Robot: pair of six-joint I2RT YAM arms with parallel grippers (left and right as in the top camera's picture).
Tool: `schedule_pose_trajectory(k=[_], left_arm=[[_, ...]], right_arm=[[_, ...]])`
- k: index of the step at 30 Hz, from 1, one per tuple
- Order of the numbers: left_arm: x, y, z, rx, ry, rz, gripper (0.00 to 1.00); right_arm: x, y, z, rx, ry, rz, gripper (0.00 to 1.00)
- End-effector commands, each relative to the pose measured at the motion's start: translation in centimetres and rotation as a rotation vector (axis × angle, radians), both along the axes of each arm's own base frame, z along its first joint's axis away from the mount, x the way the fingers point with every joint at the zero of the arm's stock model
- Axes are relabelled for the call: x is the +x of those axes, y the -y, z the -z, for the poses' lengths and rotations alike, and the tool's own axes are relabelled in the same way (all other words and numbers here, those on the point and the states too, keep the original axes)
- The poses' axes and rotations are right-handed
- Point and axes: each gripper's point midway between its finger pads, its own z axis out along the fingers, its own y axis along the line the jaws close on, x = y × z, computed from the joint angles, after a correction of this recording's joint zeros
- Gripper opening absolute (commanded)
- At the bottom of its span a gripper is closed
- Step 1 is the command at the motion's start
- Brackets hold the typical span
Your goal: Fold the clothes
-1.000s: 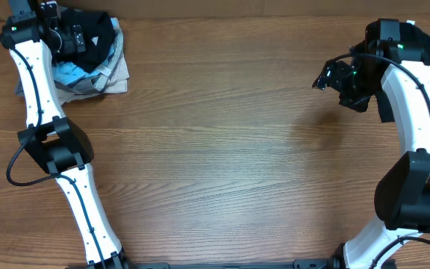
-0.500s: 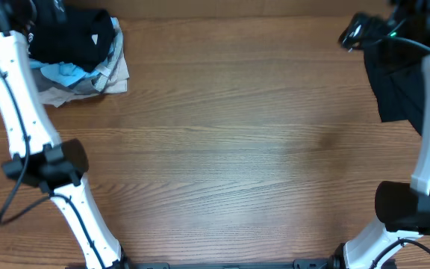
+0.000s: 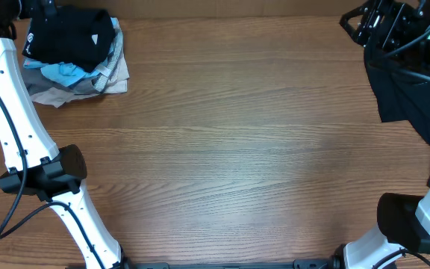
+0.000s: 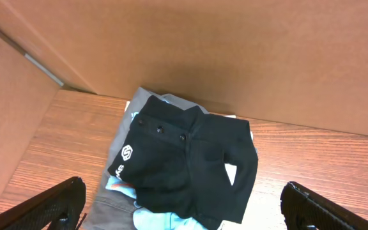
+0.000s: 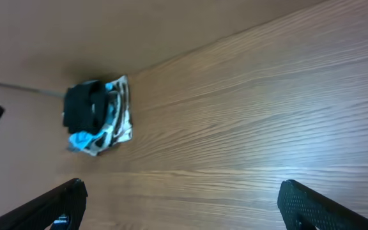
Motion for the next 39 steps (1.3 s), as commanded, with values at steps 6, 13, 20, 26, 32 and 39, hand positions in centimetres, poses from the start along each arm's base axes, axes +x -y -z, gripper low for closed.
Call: schedule_pose_trajectory(k=[6, 13, 20, 26, 32, 39], left_arm=[[0.1, 0.1, 0.0, -0.006, 0.002, -0.008, 1.00], [0.1, 0.1, 0.0, -0.006, 0.002, -0.008, 1.00], [0.1, 0.1, 0.0, -0.006, 0.002, -0.008, 1.00], [0.1, 0.1, 0.0, -0.006, 0.002, -0.008, 1.00], [0.1, 0.1, 0.0, -0.006, 0.002, -0.008, 1.00], [0.1, 0.1, 0.0, -0.006, 0.002, -0.008, 1.00]], right_arm=[[-0.7, 0.1, -1.1, -0.184, 0.159, -0.192, 1.00], [-1.7, 1.2, -4.1, -0.295, 0.327, -0.134, 1.00], [-3.7, 1.7, -0.4, -0.367, 0.565, -0.066, 1.00], [-7.0, 1.3, 9.2, -0.385, 0.727, -0.036, 1.00], [-10.8, 1.0, 16.1, -0.406, 0.850, -0.004, 1.00], [-12.0, 4.4, 20.4, -0.295, 0.859, 0.291, 1.00]])
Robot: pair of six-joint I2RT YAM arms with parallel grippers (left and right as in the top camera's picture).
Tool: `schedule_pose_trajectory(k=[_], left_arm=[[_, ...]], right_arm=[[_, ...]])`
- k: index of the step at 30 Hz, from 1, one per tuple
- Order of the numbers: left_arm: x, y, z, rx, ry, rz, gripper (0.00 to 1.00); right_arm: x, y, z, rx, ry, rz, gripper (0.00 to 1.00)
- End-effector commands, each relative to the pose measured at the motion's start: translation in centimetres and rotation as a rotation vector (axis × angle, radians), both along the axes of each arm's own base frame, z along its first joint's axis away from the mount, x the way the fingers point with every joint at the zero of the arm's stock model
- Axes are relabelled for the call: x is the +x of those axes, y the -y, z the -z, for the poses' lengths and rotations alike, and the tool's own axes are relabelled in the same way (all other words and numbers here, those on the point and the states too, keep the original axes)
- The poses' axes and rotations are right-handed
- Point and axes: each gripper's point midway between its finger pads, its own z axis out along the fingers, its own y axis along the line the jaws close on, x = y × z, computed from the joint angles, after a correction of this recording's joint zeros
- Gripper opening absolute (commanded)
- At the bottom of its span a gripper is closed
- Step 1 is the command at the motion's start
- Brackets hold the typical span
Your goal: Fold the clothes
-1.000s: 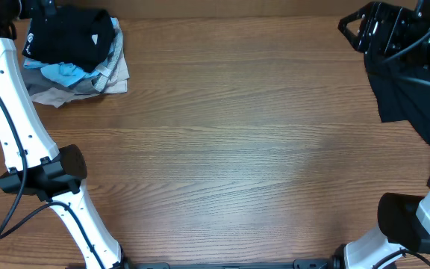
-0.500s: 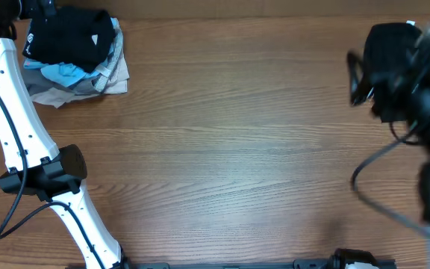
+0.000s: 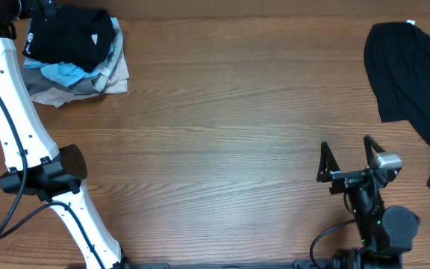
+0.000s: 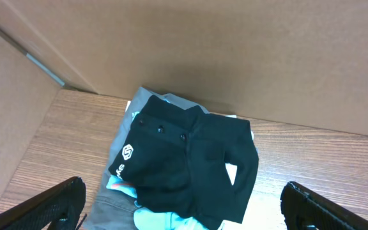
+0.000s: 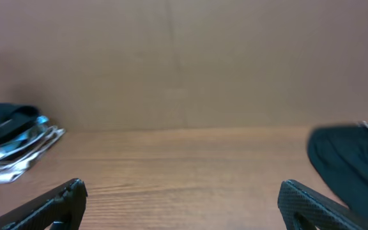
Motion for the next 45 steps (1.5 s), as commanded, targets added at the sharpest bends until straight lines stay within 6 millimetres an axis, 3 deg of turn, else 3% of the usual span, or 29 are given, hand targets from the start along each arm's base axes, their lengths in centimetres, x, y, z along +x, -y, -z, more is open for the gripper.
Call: schedule_pose_trajectory(k=[1, 5, 12, 14, 18, 45], left_arm=[[0.1, 0.2, -0.1, -0.007, 0.004, -0.005, 1.00], [0.0, 0.2, 0.0, -0.008, 0.001, -0.005, 1.00], [0.0, 0.2, 0.0, -0.007, 0.001, -0.005, 1.00], [0.0, 0.2, 0.0, -0.008, 0.001, -0.005, 1.00], [0.0, 0.2, 0.0, -0.008, 0.001, -0.005, 1.00], [0.0, 0.2, 0.0, -0.008, 0.001, -0.005, 1.00]], right_arm=[[-0.2, 2.1, 1.0, 0.076, 0.034, 0.118, 1.00], [-0.2, 2.5, 1.8, 0.075, 0.065, 0.145, 1.00], [-0.8, 3.2, 0.5, 0.067, 0.166, 0.180, 1.00], [-0.7, 3.1, 1.4, 0.068, 0.132, 0.175, 1.00], [-0.4, 1.9, 5.3, 0.071, -0.032, 0.112, 1.00], [-0.4, 2.4, 5.3, 0.081, -0.031, 0.132, 1.00]])
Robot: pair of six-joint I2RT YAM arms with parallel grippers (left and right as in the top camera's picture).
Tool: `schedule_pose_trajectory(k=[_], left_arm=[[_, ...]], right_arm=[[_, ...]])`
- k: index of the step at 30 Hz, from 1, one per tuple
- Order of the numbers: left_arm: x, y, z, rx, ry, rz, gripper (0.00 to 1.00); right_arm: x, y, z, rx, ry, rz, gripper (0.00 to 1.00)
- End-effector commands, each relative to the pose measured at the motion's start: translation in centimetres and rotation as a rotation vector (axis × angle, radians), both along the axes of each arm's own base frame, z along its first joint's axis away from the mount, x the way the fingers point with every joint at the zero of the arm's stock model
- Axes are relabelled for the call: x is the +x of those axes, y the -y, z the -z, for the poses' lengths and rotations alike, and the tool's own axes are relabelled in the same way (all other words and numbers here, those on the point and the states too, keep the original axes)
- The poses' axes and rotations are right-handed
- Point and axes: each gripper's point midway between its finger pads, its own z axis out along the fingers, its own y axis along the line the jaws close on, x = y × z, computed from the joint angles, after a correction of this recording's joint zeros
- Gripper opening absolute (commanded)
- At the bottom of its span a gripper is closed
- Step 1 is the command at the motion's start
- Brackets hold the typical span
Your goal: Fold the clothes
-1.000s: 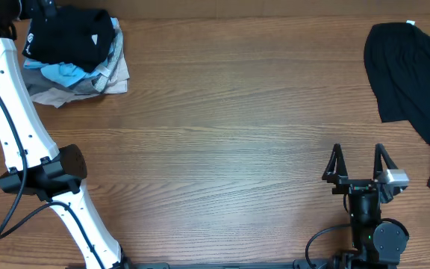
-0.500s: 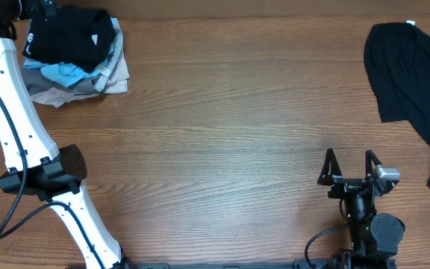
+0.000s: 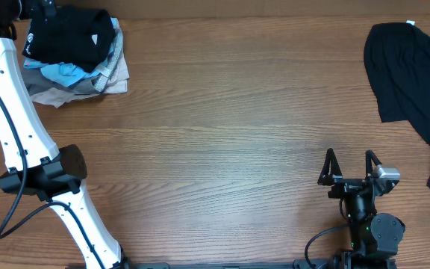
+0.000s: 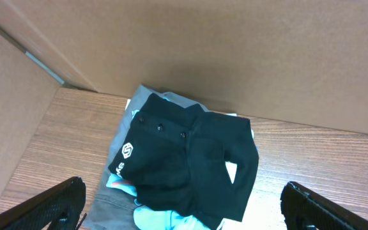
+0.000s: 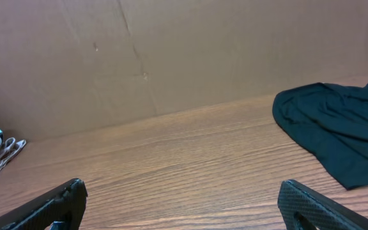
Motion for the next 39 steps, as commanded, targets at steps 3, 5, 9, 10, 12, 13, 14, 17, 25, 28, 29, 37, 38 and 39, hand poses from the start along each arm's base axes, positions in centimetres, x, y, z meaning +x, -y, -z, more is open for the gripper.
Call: schedule_pose_trajectory(k=[3, 5, 9, 10, 12, 13, 14, 17, 25, 28, 29, 37, 38, 39], left_arm=[[0.1, 0.2, -0.1, -0.006, 0.007, -0.005, 1.00], [0.1, 0.4, -0.2, -0.006, 0.007, 0.000, 1.00], [-1.6, 3.5, -3.3, 0.005, 0.046, 0.046, 1.00], [-2.1, 4.5, -4.0, 0.006, 0.051, 0.063, 1.00], [-3.8, 7.7, -5.1, 0.003, 0.045, 0.119, 1.00], [-4.8, 9.5, -5.1, -0.002, 0.025, 0.151, 1.00], [-5.8, 10.9, -5.0, -0.006, 0.005, 0.176, 1.00], [-10.4, 15.4, -3.1, -0.014, -0.089, 0.270, 1.00], [-17.5, 16.9, 0.9, 0.020, 0.039, 0.324, 1.00], [-18.5, 16.9, 2.4, 0.049, 0.174, 0.329, 1.00], [-18.9, 16.9, 3.3, 0.056, 0.219, 0.328, 1.00], [-23.7, 16.7, 11.4, 0.104, 0.555, 0.313, 1.00], [-24.0, 16.7, 11.7, 0.107, 0.571, 0.312, 1.00], [-24.5, 16.7, 12.2, 0.111, 0.600, 0.311, 1.00]], right_arm=[[0.0, -0.1, 0.2, 0.004, 0.002, -0.005, 1.00], [0.0, -0.1, 0.2, 0.004, 0.002, -0.005, 1.00], [0.0, -0.1, 0.2, 0.004, 0.002, -0.005, 1.00], [0.0, -0.1, 0.2, 0.004, 0.002, -0.005, 1.00], [0.0, -0.1, 0.2, 0.004, 0.002, -0.005, 1.00], [0.0, -0.1, 0.2, 0.004, 0.002, -0.005, 1.00], [0.0, -0.1, 0.2, 0.004, 0.002, -0.005, 1.00], [0.0, -0.1, 0.2, 0.004, 0.002, -0.005, 1.00], [0.0, -0.1, 0.2, 0.004, 0.002, -0.005, 1.00], [0.0, -0.1, 0.2, 0.004, 0.002, -0.005, 1.00], [0.0, -0.1, 0.2, 0.004, 0.002, -0.005, 1.00], [0.0, -0.1, 0.2, 0.004, 0.002, -0.005, 1.00], [0.0, -0.1, 0.2, 0.004, 0.002, -0.005, 1.00], [0.0, -0.1, 0.2, 0.004, 0.002, -0.005, 1.00]])
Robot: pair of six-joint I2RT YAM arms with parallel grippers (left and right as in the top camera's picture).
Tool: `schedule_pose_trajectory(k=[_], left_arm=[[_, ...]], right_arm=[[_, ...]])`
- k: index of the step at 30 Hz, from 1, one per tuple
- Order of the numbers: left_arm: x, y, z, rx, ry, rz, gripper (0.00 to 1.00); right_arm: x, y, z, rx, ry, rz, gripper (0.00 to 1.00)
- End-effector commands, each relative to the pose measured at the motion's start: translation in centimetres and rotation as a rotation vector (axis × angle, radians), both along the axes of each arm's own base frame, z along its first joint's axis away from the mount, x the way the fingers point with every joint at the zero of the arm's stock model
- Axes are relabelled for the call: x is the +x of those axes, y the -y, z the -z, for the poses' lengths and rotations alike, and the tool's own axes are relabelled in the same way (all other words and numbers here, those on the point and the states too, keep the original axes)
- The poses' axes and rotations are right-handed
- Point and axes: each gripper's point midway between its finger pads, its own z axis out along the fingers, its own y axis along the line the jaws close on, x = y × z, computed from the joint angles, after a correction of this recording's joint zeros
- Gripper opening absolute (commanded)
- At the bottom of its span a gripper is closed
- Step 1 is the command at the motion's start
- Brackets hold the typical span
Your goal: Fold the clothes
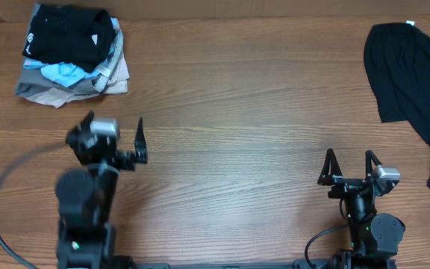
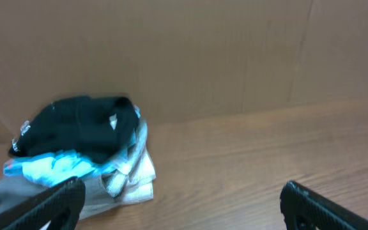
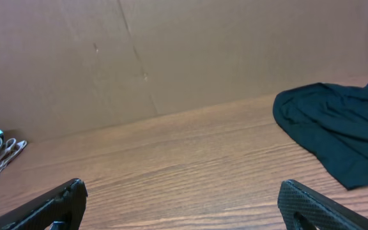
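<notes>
A stack of folded clothes [image 1: 72, 56] lies at the table's far left corner, black shorts on top, light blue and grey pieces below; the left wrist view shows this stack [image 2: 82, 150] at its left. A loose dark garment [image 1: 413, 86] lies spread at the far right, and it also appears as dark green cloth [image 3: 337, 131] in the right wrist view. My left gripper [image 1: 114, 138] hangs open over bare wood, near the left front. My right gripper [image 1: 348, 170] is open at the right front, empty.
A brown cardboard wall [image 3: 171, 51] backs the table. The wooden table [image 1: 237, 112] stretches between the stack and the loose garment. Both arm bases stand at the front edge.
My left arm has come back from the far left corner above the stack to the left front, gripper open and empty. The right arm has not moved.
At first my right gripper was over the dark garment at the far right and my left hovered above the folded stack. Then the right arm stood at the right front, garment spread flat. Now the left arm has pulled back too.
</notes>
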Motion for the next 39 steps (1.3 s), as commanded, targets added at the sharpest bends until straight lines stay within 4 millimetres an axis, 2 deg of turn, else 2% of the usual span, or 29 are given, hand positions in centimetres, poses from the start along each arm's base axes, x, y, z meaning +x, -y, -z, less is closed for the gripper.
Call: schedule_pose_trajectory(k=[1, 7, 13, 19, 39], left_arm=[[-1.9, -0.2, 2.6, 0.003, 0.072, -0.007, 1.00], [-4.1, -1.4, 5.3, -0.017, 0.127, -0.050, 1.00], [-4.9, -1.9, 7.1, -0.031, 0.127, -0.072, 1.00], [-5.1, -2.0, 9.7, -0.019, 0.029, -0.079, 1.00], [-5.1, -2.1, 9.8, -0.027, 0.026, -0.087, 1.00]], right_arm=[[0.0, -0.1, 0.2, 0.001, 0.002, -0.005, 1.00], [0.0, -0.1, 0.2, 0.001, 0.002, -0.005, 1.00], [0.0, -0.1, 0.2, 0.001, 0.002, -0.005, 1.00], [0.0, -0.1, 0.2, 0.001, 0.002, -0.005, 1.00], [0.0, -0.1, 0.2, 0.001, 0.002, -0.005, 1.00]])
